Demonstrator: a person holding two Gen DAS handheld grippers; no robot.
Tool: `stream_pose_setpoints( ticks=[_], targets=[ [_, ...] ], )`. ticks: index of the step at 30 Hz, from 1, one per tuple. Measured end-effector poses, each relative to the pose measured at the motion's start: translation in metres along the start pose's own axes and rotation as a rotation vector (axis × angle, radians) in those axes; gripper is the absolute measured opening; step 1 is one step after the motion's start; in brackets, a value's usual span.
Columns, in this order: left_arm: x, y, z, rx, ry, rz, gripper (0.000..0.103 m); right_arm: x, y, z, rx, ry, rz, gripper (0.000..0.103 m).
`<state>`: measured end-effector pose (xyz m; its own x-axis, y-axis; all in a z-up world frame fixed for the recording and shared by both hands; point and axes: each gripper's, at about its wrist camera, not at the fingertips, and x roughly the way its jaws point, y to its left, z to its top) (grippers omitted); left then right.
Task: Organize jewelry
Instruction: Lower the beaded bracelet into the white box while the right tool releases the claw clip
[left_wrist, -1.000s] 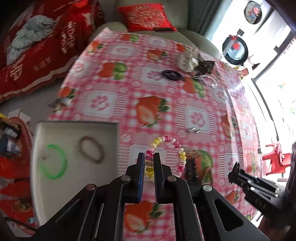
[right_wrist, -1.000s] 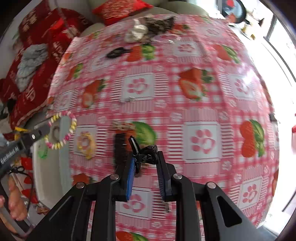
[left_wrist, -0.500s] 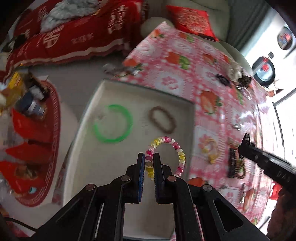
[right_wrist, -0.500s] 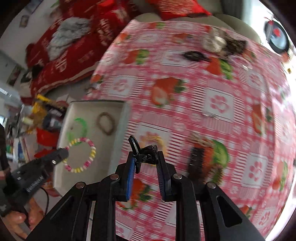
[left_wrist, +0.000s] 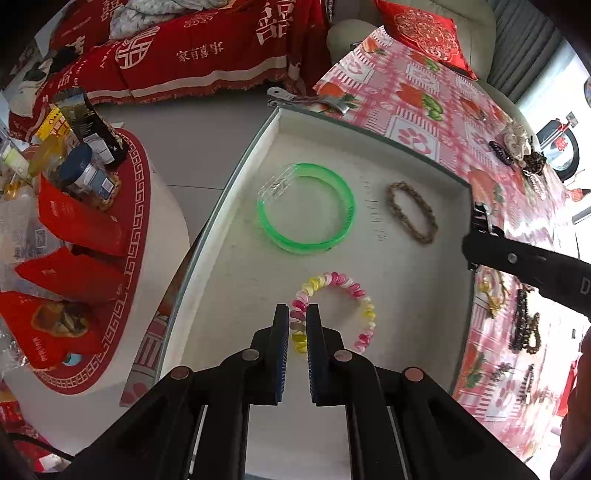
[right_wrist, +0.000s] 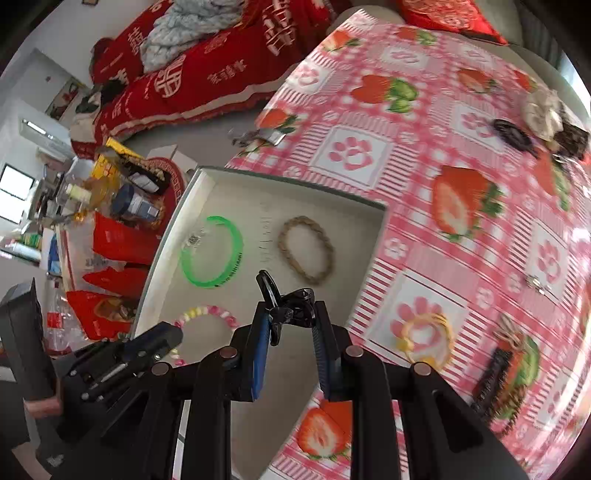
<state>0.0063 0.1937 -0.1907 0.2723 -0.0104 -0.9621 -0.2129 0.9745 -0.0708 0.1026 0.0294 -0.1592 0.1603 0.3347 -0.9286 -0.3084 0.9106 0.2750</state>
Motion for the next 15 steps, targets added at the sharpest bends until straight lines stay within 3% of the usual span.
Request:
stream_pose_setpoints(
  ticks=[15],
  targets=[
    [0.018, -0.006, -0.001, 0.090, -0.004, 0.086, 0.016, 0.064, 0.010, 0.014, -0.014, 0.106, -0.006, 0.025]
  ],
)
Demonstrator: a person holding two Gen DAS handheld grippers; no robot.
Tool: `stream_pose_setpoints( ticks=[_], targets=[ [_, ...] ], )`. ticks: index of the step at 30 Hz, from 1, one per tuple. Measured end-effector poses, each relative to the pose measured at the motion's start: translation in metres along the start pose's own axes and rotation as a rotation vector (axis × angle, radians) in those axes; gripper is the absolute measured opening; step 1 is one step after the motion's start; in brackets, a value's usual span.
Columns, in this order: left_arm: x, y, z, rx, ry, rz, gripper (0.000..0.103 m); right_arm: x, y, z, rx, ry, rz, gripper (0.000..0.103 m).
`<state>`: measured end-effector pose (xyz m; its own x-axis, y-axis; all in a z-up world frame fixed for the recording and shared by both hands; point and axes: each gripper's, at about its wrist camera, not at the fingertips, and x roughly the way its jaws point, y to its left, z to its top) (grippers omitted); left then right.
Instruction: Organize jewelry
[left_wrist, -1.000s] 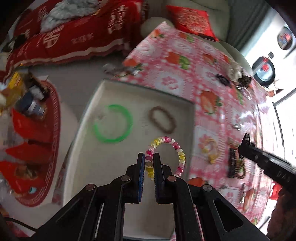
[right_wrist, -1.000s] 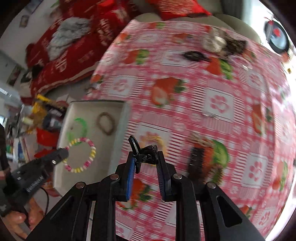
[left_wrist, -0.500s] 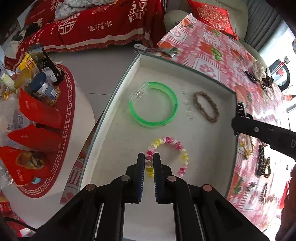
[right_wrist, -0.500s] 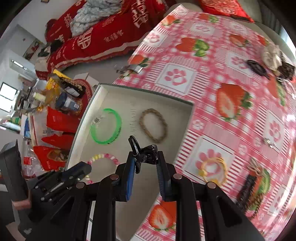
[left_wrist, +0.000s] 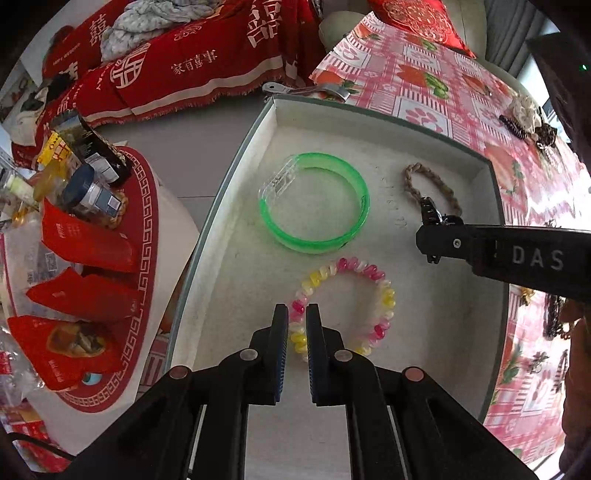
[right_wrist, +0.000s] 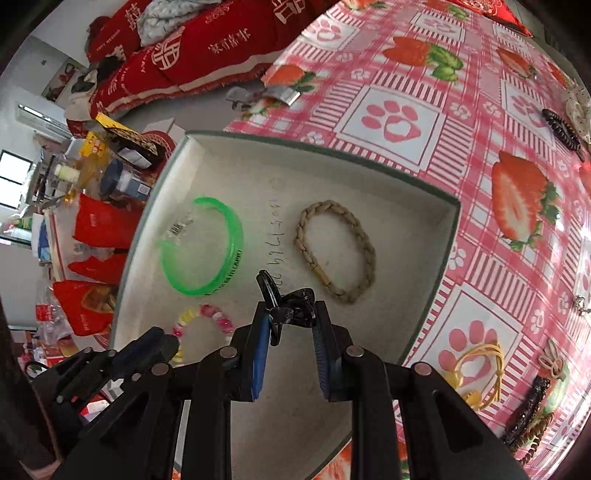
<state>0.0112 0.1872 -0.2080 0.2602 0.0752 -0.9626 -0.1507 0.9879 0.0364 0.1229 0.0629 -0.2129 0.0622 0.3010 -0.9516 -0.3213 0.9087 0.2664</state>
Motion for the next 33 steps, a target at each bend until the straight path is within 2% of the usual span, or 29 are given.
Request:
stream_pose_setpoints(
  ticks=[5, 7, 9, 18, 19, 20, 21, 23, 26, 29, 31, 33],
  targets=[
    [0.001, 0.000, -0.001, 0.017, 0.002, 0.013, 0.016, 0.008, 0.003, 0.001, -0.012, 0.009, -0.011, 0.027],
    [0.000, -0.001, -0.001, 0.021, 0.001, 0.016, 0.016, 0.009, 0.006, 0.003, -0.018, 0.015, -0.004, 0.032],
    [-0.002, -0.001, -0.001, 0.019, 0.002, 0.012, 0.016, 0.008, 0.006, 0.004, -0.021, 0.015, -0.003, 0.044],
    [-0.008, -0.003, -0.001, 0.024, 0.015, -0.017, 0.017, -0.019, 0.001, 0.006, 0.001, -0.029, 0.039, 0.045],
    [-0.010, -0.004, -0.001, 0.024, 0.016, -0.024, 0.024, -0.025, 0.000, 0.005, 0.006, -0.043, 0.045, 0.045],
    [-0.011, -0.005, -0.001, 0.025, 0.017, -0.026, 0.074, -0.031, -0.002, 0.004, 0.010, -0.052, 0.050, 0.046],
    [-0.014, -0.006, 0.000, 0.019, 0.012, -0.016, 0.101, -0.037, -0.004, 0.002, 0.017, -0.064, 0.056, 0.048],
    [-0.026, -0.007, 0.000, 0.013, -0.051, 0.016, 0.103, -0.050, -0.010, -0.003, 0.037, -0.088, 0.060, 0.051],
    [-0.030, -0.014, 0.004, 0.043, -0.043, 0.021, 0.103, -0.067, -0.019, -0.013, 0.061, -0.116, 0.054, 0.052],
    [-0.035, -0.024, 0.008, 0.077, -0.050, 0.027, 0.103, -0.078, -0.033, -0.027, 0.093, -0.126, 0.040, 0.061],
    [-0.038, -0.032, 0.011, 0.102, -0.053, 0.025, 0.103, -0.085, -0.045, -0.038, 0.126, -0.130, 0.031, 0.062],
    [-0.042, -0.042, 0.013, 0.128, -0.057, 0.021, 0.103, -0.091, -0.059, -0.048, 0.164, -0.131, 0.019, 0.067]
  ],
)
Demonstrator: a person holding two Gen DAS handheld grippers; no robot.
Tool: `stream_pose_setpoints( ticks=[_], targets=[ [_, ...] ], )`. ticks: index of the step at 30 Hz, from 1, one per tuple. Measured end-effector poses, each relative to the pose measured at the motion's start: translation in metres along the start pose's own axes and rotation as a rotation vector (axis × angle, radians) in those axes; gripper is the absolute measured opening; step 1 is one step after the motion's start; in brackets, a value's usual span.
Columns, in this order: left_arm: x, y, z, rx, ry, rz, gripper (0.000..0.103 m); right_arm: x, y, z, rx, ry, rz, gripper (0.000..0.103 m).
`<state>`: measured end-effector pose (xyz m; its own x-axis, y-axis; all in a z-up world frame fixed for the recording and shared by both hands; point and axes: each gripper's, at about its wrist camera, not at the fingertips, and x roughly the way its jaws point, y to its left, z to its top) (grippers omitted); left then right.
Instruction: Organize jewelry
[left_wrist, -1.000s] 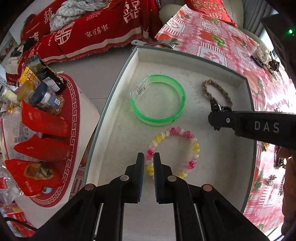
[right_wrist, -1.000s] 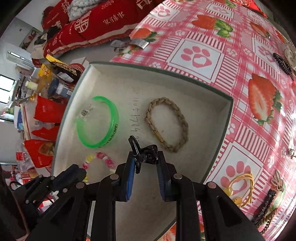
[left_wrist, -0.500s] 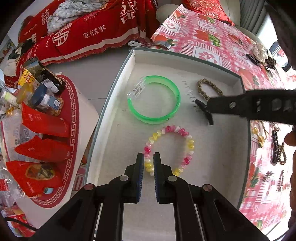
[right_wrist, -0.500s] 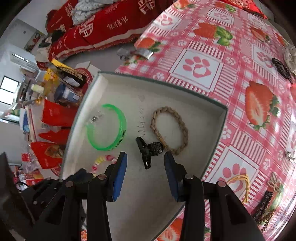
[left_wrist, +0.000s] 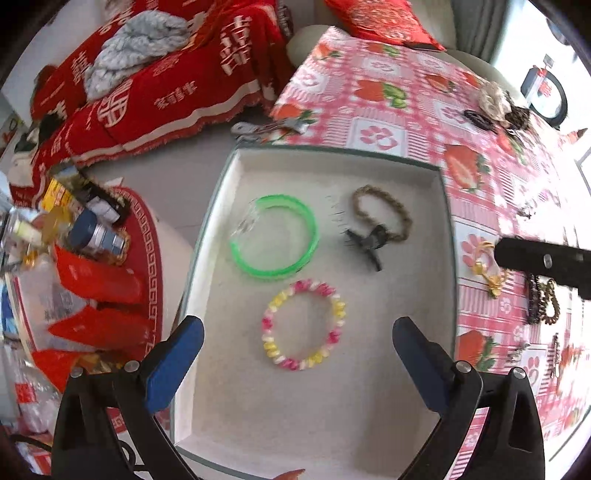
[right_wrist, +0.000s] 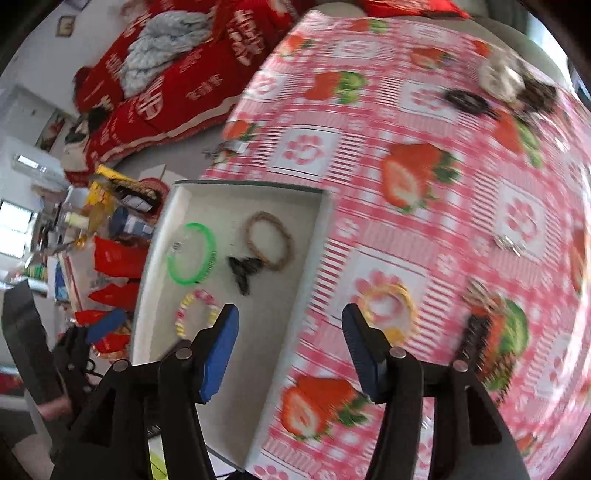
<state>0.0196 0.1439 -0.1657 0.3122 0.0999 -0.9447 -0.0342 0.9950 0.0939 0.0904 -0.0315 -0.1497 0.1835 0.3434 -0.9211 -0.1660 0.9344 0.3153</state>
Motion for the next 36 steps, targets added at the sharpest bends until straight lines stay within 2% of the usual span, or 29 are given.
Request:
stream_pose_setpoints(
  ticks=[14, 20, 29, 36],
  targets=[
    [-0.013, -0.071, 0.022, 0.158, -0.007, -0.090, 0.103, -0.047, -0.115, -0.057, 0.283, -0.023, -0.109, 0.069],
    [-0.022, -0.108, 0.031, 0.222, -0.021, -0.141, 0.103, -0.052, -0.151, -0.079, 0.383, -0.010, -0.131, 0.069],
    [-0.022, -0.157, 0.037, 0.289, -0.012, -0.197, 0.103, -0.051, -0.181, -0.094, 0.484, 0.002, -0.105, 0.069],
    [-0.008, -0.180, 0.039, 0.316, 0.020, -0.198, 0.103, -0.045, -0.195, -0.098, 0.534, 0.011, -0.057, 0.069]
  ],
)
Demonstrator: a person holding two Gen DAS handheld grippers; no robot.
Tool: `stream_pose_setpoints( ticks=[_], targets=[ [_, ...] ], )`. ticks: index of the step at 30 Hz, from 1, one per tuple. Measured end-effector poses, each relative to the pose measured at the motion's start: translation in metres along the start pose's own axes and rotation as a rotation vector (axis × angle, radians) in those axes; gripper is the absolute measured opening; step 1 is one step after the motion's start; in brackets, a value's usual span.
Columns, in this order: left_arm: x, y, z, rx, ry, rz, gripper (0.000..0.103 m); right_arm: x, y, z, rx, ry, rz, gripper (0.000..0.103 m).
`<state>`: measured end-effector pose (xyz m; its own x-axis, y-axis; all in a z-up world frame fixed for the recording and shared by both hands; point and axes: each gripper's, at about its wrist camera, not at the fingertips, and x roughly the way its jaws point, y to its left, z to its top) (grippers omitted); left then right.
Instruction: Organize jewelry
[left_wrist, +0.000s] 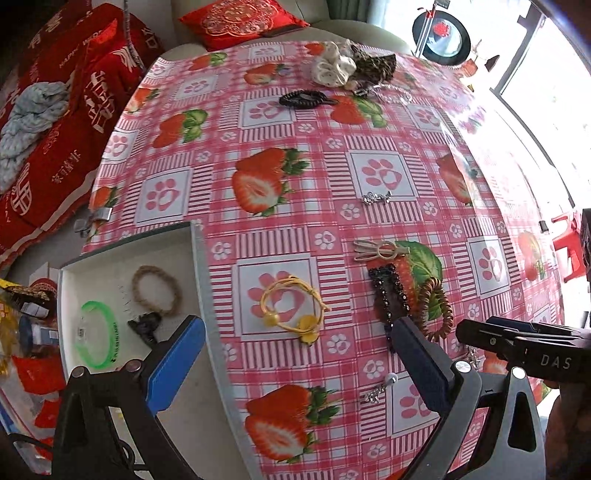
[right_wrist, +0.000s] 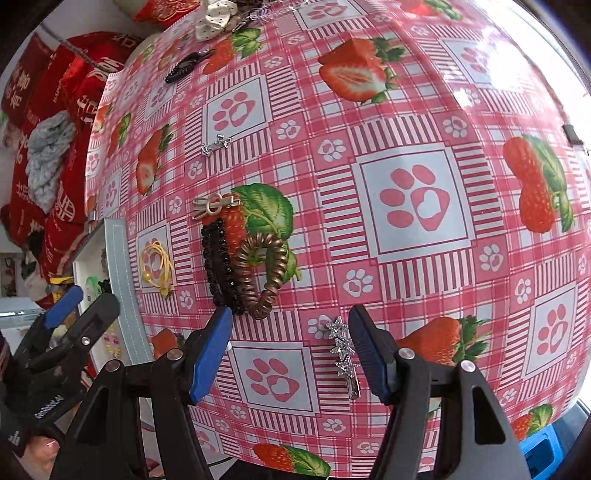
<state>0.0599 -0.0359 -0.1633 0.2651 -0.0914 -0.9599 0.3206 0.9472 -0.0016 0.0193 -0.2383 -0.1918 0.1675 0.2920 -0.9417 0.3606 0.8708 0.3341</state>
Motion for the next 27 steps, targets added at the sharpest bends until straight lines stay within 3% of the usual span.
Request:
stream_pose_setpoints(
  ticks=[4, 6, 12, 14, 18, 23, 27],
  targets=[
    [0.008, -0.009, 0.004, 0.012, 0.013, -0.002, 0.103, 0.004, -0.005, 0.002, 0.019, 0.015, 0.038, 0.069],
    [0.012, -0.013, 0.005, 0.017, 0.029, 0.001, 0.095, 0.007, -0.008, 0.003, 0.033, 0.022, 0.058, 0.068],
    [0.030, -0.020, 0.009, 0.005, 0.074, -0.003, 0.095, 0.014, -0.017, 0.009, 0.078, 0.040, 0.131, 0.063],
    [0.037, -0.018, 0.009, -0.008, 0.092, -0.002, 0.081, 0.017, -0.019, 0.011, 0.091, 0.051, 0.147, 0.059],
    [0.052, -0.013, 0.009, -0.037, 0.132, 0.006, 0.078, 0.024, -0.018, 0.016, 0.098, 0.070, 0.182, 0.054],
    [0.061, -0.013, 0.008, -0.030, 0.134, 0.023, 0.073, 0.032, -0.009, 0.018, 0.073, 0.092, 0.196, 0.045],
    [0.065, -0.017, 0.010, -0.033, 0.142, 0.008, 0.070, 0.035, 0.004, 0.020, 0.011, 0.092, 0.147, 0.035]
  ],
)
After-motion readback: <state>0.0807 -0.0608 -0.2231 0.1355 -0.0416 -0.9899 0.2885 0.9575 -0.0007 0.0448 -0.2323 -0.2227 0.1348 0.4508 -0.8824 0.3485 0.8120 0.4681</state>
